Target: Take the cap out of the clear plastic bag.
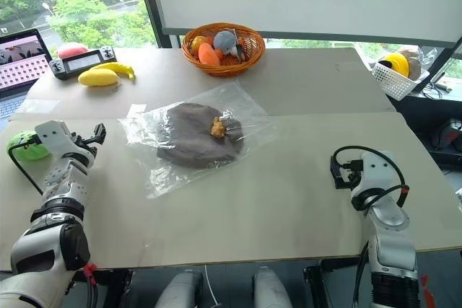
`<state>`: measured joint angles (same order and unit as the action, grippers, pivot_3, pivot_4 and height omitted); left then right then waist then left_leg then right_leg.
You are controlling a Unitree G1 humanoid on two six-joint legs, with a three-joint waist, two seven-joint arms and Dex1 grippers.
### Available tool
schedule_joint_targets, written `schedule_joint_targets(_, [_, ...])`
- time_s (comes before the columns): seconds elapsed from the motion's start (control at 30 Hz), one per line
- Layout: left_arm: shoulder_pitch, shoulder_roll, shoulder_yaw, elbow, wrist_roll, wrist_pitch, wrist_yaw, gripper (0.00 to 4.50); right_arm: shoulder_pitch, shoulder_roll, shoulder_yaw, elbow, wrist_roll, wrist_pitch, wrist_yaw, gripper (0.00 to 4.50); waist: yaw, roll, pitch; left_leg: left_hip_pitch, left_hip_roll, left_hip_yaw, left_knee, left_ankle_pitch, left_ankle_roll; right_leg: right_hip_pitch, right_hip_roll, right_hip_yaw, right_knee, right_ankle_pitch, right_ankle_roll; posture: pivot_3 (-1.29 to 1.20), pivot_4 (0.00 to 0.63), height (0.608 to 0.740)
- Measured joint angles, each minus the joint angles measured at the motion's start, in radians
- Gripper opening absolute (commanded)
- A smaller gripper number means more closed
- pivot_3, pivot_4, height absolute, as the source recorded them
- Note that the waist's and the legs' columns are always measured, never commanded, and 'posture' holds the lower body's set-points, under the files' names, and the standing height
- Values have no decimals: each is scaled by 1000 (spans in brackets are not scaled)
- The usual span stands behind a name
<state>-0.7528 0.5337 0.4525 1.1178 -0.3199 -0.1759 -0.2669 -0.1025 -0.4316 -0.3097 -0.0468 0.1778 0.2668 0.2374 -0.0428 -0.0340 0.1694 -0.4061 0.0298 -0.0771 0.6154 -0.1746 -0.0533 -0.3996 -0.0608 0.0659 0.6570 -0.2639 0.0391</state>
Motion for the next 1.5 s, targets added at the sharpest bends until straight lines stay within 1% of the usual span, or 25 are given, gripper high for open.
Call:
schedule_joint_targets(0.07, [0,0,0,0,0,0,-3,4417,0,0,0,0,1,0,1,4500,0,0,0,0,0,0,0,0,0,0,0,0,0,0,0,0,150,735])
schedule_joint_targets(0.17, [0,12,-3,-15,-15,23,-122,4417,-2,-35,-18,-34,59,36,57,4500,0,0,0,-1,0,0,0,0,0,-1,0,0,0,0,0,0,150,735])
schedule_joint_targets(0.3, [0,62,-31,-142,-34,91,-276,4417,-51,-96,-62,-148,202,126,146,4500,-6,0,0,-2,1,1,0,0,0,-2,1,1,1,0,0,0,150,735])
schedule_joint_targets(0.43, [29,100,-86,-437,-104,255,-478,4417,-149,-156,-41,-272,384,277,257,4500,-7,0,0,-1,2,1,0,0,0,-1,1,1,0,0,0,0,150,735])
schedule_joint_targets(0.5, [98,157,-155,-635,-157,373,-626,4417,-217,-187,16,-323,487,362,332,4500,-18,0,0,-1,2,2,-1,0,0,-2,1,2,0,0,-1,0,150,735])
schedule_joint_targets(0.57, [164,213,-242,-815,-195,468,-780,4417,-283,-189,91,-360,575,428,404,4500,-25,1,1,0,2,2,-2,0,0,-1,1,2,0,0,-1,0,150,735])
schedule_joint_targets(0.63, [206,234,-295,-903,-203,515,-862,4417,-328,-177,148,-361,613,462,441,4500,-24,1,1,0,3,2,-2,0,0,-2,2,3,0,-1,-2,0,150,735])
schedule_joint_targets(0.7, [263,277,-352,-978,-211,572,-938,4417,-384,-162,238,-330,586,466,469,4500,-27,1,1,-1,3,2,-1,0,0,-3,3,3,0,-1,-1,0,150,735])
schedule_joint_targets(0.77, [279,302,-390,-1015,-203,591,-979,4417,-424,-139,306,-284,540,461,479,4500,-26,1,1,-1,4,2,-1,0,0,-3,3,3,1,-2,0,0,150,735])
schedule_joint_targets(0.87, [268,307,-399,-1020,-178,591,-988,4417,-487,-96,384,-173,450,428,479,4500,-20,1,1,-2,3,2,-1,0,0,-5,3,3,1,-2,0,0,150,735])
schedule_joint_targets(0.97, [244,304,-397,-985,-150,580,-978,4417,-603,-20,423,8,335,385,422,4500,-20,1,1,-3,4,2,0,0,0,-5,3,3,1,-2,-1,0,150,735])
schedule_joint_targets(1.0, [238,301,-399,-973,-138,564,-974,4417,-668,18,438,111,283,369,386,4500,-22,1,1,-2,3,2,-1,0,0,-5,3,3,1,-1,-2,0,150,735])
schedule_joint_targets(1.03, [235,298,-401,-970,-132,560,-973,4417,-687,28,444,144,264,365,373,4500,-22,1,1,-3,4,2,-1,0,0,-6,3,3,1,-1,-3,0,150,735])
schedule_joint_targets(1.07, [235,296,-401,-962,-126,551,-969,4417,-723,62,447,219,239,355,350,4500,-22,1,1,-3,4,2,-2,0,0,-6,3,3,1,-1,-3,0,150,735])
schedule_joint_targets(1.1, [234,293,-401,-946,-110,543,-960,4417,-780,124,444,335,214,345,313,4500,-28,1,1,-2,4,3,-2,0,0,-6,3,3,1,0,-3,0,150,735])
schedule_joint_targets(1.2, [229,280,-403,-921,-79,511,-942,4417,-839,236,441,517,175,325,248,4500,-28,1,2,-3,4,2,-4,0,1,-9,3,3,3,0,-4,0,150,735])
schedule_joint_targets(1.37, [236,275,-390,-886,-54,473,-906,4417,-864,360,364,652,181,322,180,4500,-25,2,2,-12,3,2,-3,0,1,-18,3,3,7,0,-4,0,150,735])
schedule_joint_targets(1.5, [239,222,-339,-865,-47,426,-832,4417,-877,400,343,708,157,285,154,4500,-24,2,2,-15,3,2,-1,0,1,-21,3,3,8,0,-4,0,150,735])
